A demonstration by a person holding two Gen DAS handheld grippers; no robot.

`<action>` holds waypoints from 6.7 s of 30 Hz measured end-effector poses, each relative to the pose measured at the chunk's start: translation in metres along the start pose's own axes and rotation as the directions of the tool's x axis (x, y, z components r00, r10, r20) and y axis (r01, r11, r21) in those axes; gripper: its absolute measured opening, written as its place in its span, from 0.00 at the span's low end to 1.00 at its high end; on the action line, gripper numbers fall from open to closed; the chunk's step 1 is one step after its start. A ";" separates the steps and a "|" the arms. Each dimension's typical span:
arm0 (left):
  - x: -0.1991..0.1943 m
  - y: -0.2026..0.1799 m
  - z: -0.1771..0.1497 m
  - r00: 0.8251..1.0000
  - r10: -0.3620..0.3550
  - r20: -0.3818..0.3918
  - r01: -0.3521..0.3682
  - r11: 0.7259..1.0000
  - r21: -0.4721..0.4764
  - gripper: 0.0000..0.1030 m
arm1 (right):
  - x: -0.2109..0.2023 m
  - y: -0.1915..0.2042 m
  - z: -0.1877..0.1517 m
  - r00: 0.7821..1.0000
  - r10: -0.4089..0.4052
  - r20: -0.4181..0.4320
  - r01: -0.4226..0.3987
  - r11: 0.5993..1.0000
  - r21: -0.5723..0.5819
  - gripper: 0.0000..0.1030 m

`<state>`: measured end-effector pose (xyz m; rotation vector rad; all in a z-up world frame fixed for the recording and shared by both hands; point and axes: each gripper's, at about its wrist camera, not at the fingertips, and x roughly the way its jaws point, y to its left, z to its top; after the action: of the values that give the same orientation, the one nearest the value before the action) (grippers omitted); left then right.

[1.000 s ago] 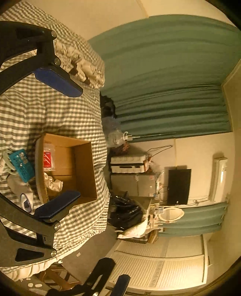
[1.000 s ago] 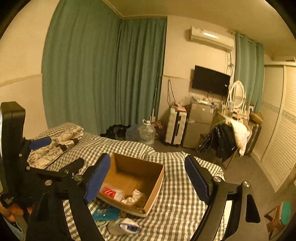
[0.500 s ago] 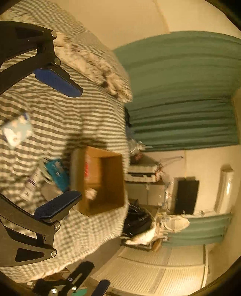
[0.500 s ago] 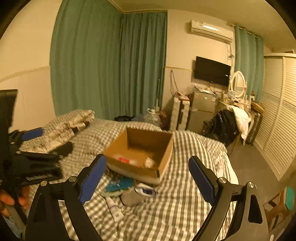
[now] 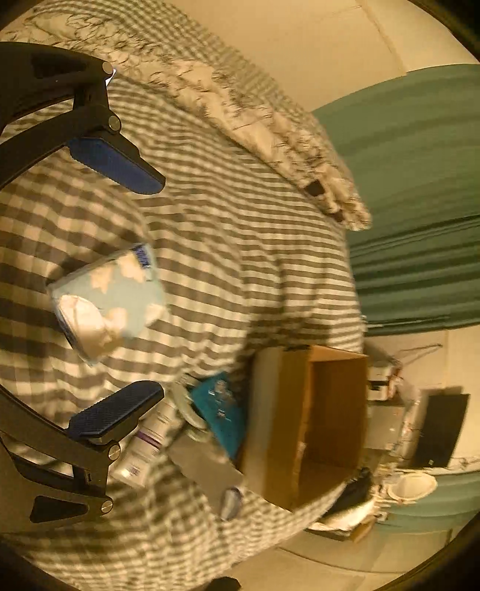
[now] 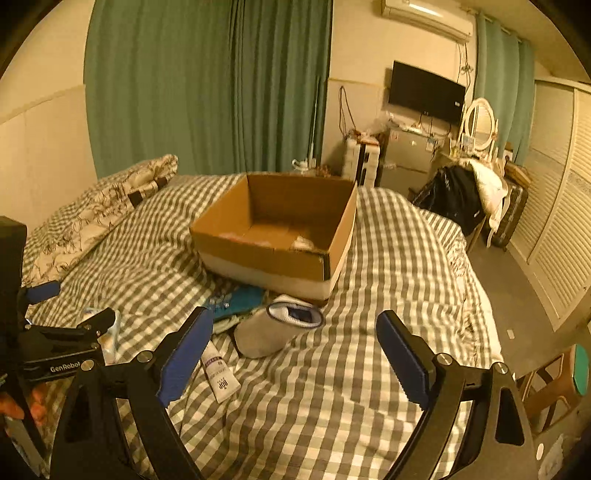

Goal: Organize objects
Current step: 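Grasp the blue tissue pack with the left gripper, then grasp the white cup item with the right gripper while the left holds the tissue pack, then lower the tissue pack and white cup into the box and open both grippers, then grasp the white tube with the right gripper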

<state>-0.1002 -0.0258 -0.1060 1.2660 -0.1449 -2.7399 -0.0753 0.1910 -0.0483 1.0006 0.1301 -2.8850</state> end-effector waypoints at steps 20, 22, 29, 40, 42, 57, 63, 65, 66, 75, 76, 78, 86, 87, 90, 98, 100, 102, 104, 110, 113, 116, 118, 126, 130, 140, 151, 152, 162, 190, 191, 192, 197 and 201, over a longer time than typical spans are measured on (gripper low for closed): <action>-0.001 -0.014 0.009 0.986 -0.168 0.010 0.168 0.986 0.018 0.57 | 0.044 0.009 -0.010 0.995 0.030 -0.098 -0.031 0.999 -0.006 0.88; -0.002 -0.018 0.020 0.984 -0.173 0.028 0.173 0.985 0.026 0.57 | 0.049 0.009 -0.005 0.994 0.028 -0.102 -0.029 1.000 -0.010 0.88; 0.015 -0.032 0.045 0.985 -0.162 0.052 0.159 0.986 0.060 0.57 | 0.089 0.013 0.009 0.988 0.021 -0.151 -0.027 0.999 -0.037 0.88; 0.047 -0.036 0.051 0.986 -0.165 0.016 0.164 0.985 0.058 0.57 | 0.171 0.006 0.015 0.951 0.067 -0.301 -0.070 0.998 0.000 0.55; 0.047 -0.034 0.049 0.986 -0.168 0.012 0.167 0.985 0.053 0.57 | 0.172 0.009 0.012 0.950 0.051 -0.308 -0.058 0.998 -0.012 0.42; -0.018 -0.030 0.053 0.973 -0.211 0.095 0.206 0.976 0.063 0.58 | 0.066 0.010 0.039 0.992 0.071 -0.105 -0.076 0.996 -0.046 0.10; -0.064 -0.036 0.080 0.953 -0.229 0.198 0.207 0.970 0.125 0.58 | 0.013 0.010 0.072 0.997 0.072 0.008 -0.071 0.994 -0.086 0.10; -0.077 -0.038 0.093 0.945 -0.229 0.235 0.199 0.969 0.144 0.58 | -0.002 0.008 0.087 0.996 0.072 0.047 -0.067 0.993 -0.100 0.10; -0.081 -0.040 0.098 0.941 -0.232 0.247 0.200 0.968 0.150 0.58 | -0.007 0.008 0.093 0.995 0.075 0.062 -0.068 0.992 -0.104 0.10; -0.075 -0.062 0.150 0.920 -0.255 0.296 0.203 0.959 0.197 0.58 | -0.022 0.003 0.145 0.983 0.077 0.165 -0.058 0.991 -0.118 0.10; -0.071 -0.066 0.154 0.920 -0.255 0.296 0.201 0.959 0.201 0.58 | -0.019 0.002 0.150 0.982 0.078 0.170 -0.058 0.991 -0.119 0.10; -0.057 -0.073 0.166 0.922 -0.257 0.289 0.201 0.957 0.210 0.58 | -0.010 0.002 0.161 0.981 0.074 0.177 -0.053 0.991 -0.122 0.10; 0.000 -0.090 0.197 0.932 -0.253 0.259 0.201 0.957 0.210 0.58 | 0.048 -0.005 0.187 0.982 0.078 0.174 -0.059 0.992 -0.112 0.10; 0.007 -0.090 0.199 0.934 -0.253 0.253 0.203 0.957 0.207 0.58 | 0.058 -0.006 0.188 0.983 0.080 0.167 -0.062 0.992 -0.110 0.10; 0.034 -0.094 0.202 0.942 -0.248 0.227 0.205 0.959 0.196 0.58 | 0.089 -0.009 0.189 0.987 0.084 0.139 -0.071 0.993 -0.099 0.10; 0.089 -0.101 0.194 0.955 -0.254 0.154 0.225 0.957 0.186 0.58 | 0.161 -0.014 0.166 0.994 0.100 0.041 -0.097 0.993 -0.072 0.10; 0.097 -0.101 0.191 0.951 -0.278 0.132 0.253 0.951 0.180 0.61 | 0.171 -0.015 0.161 0.995 0.098 0.027 -0.096 0.993 -0.068 0.12; 0.098 -0.100 0.190 0.949 -0.291 0.122 0.267 0.946 0.183 0.65 | 0.175 -0.017 0.158 0.996 0.089 0.026 -0.087 0.995 -0.053 0.19; 0.092 -0.100 0.189 0.950 -0.280 0.139 0.252 0.949 0.188 0.88 | 0.172 -0.020 0.158 0.996 0.077 0.035 -0.075 0.996 -0.041 0.35; 0.057 -0.088 0.193 0.948 -0.257 0.188 0.229 0.960 0.160 0.97 | 0.131 -0.029 0.167 0.994 0.046 0.096 -0.044 0.999 -0.021 0.59; 0.028 -0.077 0.195 0.942 -0.267 0.204 0.244 0.961 0.132 0.97 | 0.096 -0.032 0.171 0.992 0.016 0.121 -0.015 1.000 -0.009 0.69; -0.011 -0.063 0.194 0.932 -0.264 0.248 0.239 0.963 0.126 1.00 | 0.057 -0.030 0.174 0.988 -0.001 0.154 0.003 1.000 -0.009 0.78; -0.040 -0.053 0.189 0.922 -0.257 0.290 0.230 0.965 0.124 1.00 | 0.028 -0.029 0.174 0.984 -0.010 0.181 0.013 1.000 -0.013 0.84; -0.099 -0.024 0.157 0.910 -0.238 0.339 0.222 0.971 0.086 1.00 | -0.065 -0.007 0.150 0.972 -0.035 0.230 0.047 0.998 -0.048 0.94; -0.109 -0.014 0.132 0.910 -0.219 0.351 0.211 0.976 0.062 1.00 | -0.086 -0.004 0.130 0.972 -0.045 0.231 0.055 0.998 -0.036 0.97; -0.089 -0.006 0.077 0.933 -0.175 0.316 0.183 0.983 0.006 1.00 | -0.072 0.011 0.086 0.982 -0.028 0.186 0.036 0.998 -0.043 0.97; -0.042 -0.008 0.040 0.971 -0.099 0.220 0.100 0.995 0.006 1.00 | -0.005 0.023 0.044 0.998 0.015 0.056 -0.011 0.998 -0.065 0.97; -0.034 -0.009 0.037 0.975 -0.094 0.199 0.095 0.996 0.006 1.00 | 0.001 0.023 0.041 0.999 0.020 0.046 -0.018 0.998 -0.064 0.97; 0.012 -0.008 0.022 0.995 -0.049 0.087 0.050 0.999 -0.004 1.00 | 0.067 0.018 0.005 0.989 0.092 -0.118 -0.095 0.995 -0.019 0.97; 0.036 -0.007 0.012 0.994 -0.105 -0.009 0.105 0.994 -0.022 1.00 | 0.114 0.068 -0.046 0.899 0.208 -0.385 -0.266 0.958 -0.103 0.14; 0.036 -0.011 0.013 0.995 -0.102 -0.009 0.102 0.995 -0.009 1.00 | 0.110 0.064 -0.043 0.906 0.201 -0.373 -0.255 0.962 -0.101 0.14; 0.035 -0.019 0.014 0.994 -0.106 -0.008 0.106 0.994 0.009 1.00 | 0.104 0.059 -0.040 0.914 0.197 -0.356 -0.246 0.964 -0.097 0.14; 0.036 -0.045 0.021 0.989 -0.146 -0.011 0.146 0.987 0.069 1.00 | 0.077 0.034 -0.024 0.942 0.188 -0.279 -0.216 0.973 -0.074 0.13; 0.046 -0.070 0.032 0.984 -0.175 -0.027 0.177 0.979 0.098 1.00 | 0.057 0.006 -0.010 0.967 0.151 -0.203 -0.164 0.985 -0.050 0.13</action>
<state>-0.1594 0.0376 -0.1293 1.3919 -0.1784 -2.9016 -0.1132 0.1826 -0.0913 1.2251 0.1503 -2.6169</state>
